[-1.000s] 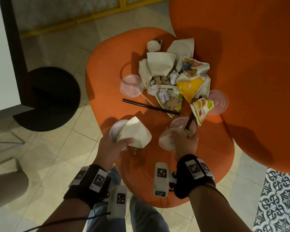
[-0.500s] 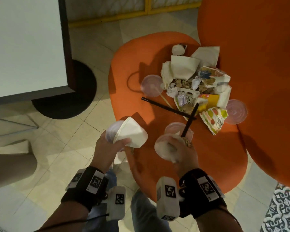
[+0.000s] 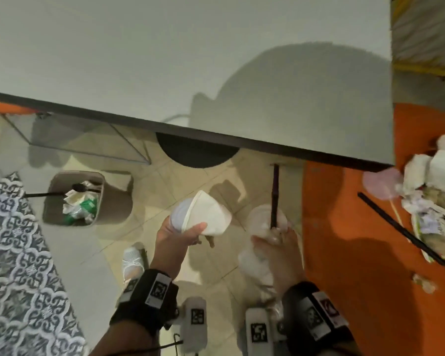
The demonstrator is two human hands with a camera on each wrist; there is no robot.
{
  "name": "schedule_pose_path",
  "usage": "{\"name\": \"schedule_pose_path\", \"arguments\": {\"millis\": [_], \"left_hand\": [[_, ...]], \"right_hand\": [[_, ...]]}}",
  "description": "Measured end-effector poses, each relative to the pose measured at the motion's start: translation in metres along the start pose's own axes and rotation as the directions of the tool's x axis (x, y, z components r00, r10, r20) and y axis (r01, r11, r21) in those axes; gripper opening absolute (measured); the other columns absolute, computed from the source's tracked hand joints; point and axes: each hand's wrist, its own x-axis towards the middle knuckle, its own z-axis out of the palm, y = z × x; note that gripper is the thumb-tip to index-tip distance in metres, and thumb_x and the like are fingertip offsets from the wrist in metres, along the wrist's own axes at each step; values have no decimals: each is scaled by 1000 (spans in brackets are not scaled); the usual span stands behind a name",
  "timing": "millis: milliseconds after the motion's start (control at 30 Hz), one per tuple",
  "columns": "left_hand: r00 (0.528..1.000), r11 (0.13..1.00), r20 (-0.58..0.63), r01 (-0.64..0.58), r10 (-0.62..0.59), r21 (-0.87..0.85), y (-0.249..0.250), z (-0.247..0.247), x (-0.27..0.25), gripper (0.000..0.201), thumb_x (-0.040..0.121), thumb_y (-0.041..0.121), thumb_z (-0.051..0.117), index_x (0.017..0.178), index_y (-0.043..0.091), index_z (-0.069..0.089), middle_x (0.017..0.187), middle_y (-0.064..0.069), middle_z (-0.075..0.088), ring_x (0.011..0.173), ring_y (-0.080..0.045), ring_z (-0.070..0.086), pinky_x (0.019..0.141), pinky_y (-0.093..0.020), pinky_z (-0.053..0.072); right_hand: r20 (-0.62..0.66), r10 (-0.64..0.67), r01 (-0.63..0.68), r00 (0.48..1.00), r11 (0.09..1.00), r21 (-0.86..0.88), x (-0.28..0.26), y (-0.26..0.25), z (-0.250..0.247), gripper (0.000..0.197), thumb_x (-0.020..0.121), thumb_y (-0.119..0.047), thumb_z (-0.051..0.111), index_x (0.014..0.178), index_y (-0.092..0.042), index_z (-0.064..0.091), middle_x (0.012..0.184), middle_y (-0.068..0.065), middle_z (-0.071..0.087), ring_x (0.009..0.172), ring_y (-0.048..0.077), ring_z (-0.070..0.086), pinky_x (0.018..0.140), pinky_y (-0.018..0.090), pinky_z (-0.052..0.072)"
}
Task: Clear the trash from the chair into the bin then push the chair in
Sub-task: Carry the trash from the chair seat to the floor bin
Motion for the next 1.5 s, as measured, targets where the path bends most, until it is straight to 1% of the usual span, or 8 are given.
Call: {"name": "schedule_pose_path", "arguments": {"millis": [300, 467, 633, 867, 1100, 1233, 1333, 1500], "left_hand": [[877, 994, -472, 109, -87, 19, 1, -280, 101, 45, 44, 44, 82, 80, 25, 63, 78, -9, 69, 74, -33, 66, 74, -49, 57], [768, 953, -596, 301, -237, 10, -32, -392, 173, 81, 45, 41, 81, 110, 1, 53, 104, -22, 66, 90, -39, 66, 77, -52, 57], [797, 891, -562, 399, -221, 217, -45, -432, 232, 50, 77, 14, 71, 119, -1, 49, 115, -21, 61, 105, -37, 58, 81, -34, 45], [846, 875, -518, 339, -123, 345, -53, -438, 281, 39, 80, 5, 55, 120, 5, 52, 119, -18, 60, 113, -36, 56, 96, -42, 47], [952, 811, -275, 263, -132, 523, -55, -432, 304, 73, 82, 23, 64, 145, 15, 27, 141, -17, 38, 132, -34, 35, 110, -42, 31], [959, 795, -183, 284, -219, 536, -59, -435, 307, 75, 84, 27, 61, 147, 14, 24, 147, -18, 33, 137, -34, 31, 113, -45, 28], [952, 805, -229, 294, -201, 515, -55, -439, 303, 60, 87, 22, 52, 144, 13, 34, 145, -17, 40, 134, -33, 38, 111, -44, 32], [928, 834, -361, 272, -95, 480, -39, -431, 283, 36, 88, 15, 52, 124, 13, 57, 134, -14, 50, 124, -29, 48, 106, -37, 37]], "right_hand": [[349, 73, 58, 934, 935, -351, -16, 0, 316, 69, 73, -14, 80, 130, -18, 41, 124, 6, 57, 108, 25, 58, 91, 37, 50], [375, 234, 34, 897, 809, -587, -1, 21, 465, 82, 77, -12, 77, 144, -11, 30, 137, 8, 48, 122, 25, 50, 85, 25, 42], [283, 424, -33, 860, 601, -798, 53, 37, 557, 69, 77, -23, 78, 134, -1, 46, 130, 14, 58, 114, 27, 60, 81, 30, 49], [286, 436, -53, 853, 618, -784, 96, 47, 592, 46, 88, -29, 66, 127, -7, 56, 123, 13, 58, 99, 25, 58, 96, 36, 46], [260, 422, -183, 868, 760, -623, 114, 61, 606, 26, 85, -41, 66, 76, -25, 47, 91, 1, 53, 80, 17, 53, 99, 47, 47], [228, 385, -200, 894, 800, -566, 122, 74, 620, 60, 61, -59, 73, 106, -22, 57, 98, 5, 54, 70, 23, 56, 66, 36, 53], [220, 327, -121, 919, 765, -633, 138, 88, 624, 116, 41, -75, 64, 144, -28, 38, 142, 7, 46, 120, 31, 53, 101, 44, 45], [316, 306, 0, 898, 719, -695, 92, 50, 602, 102, 65, -78, 52, 147, -20, 34, 145, 9, 47, 127, 31, 49, 106, 35, 38]]}}
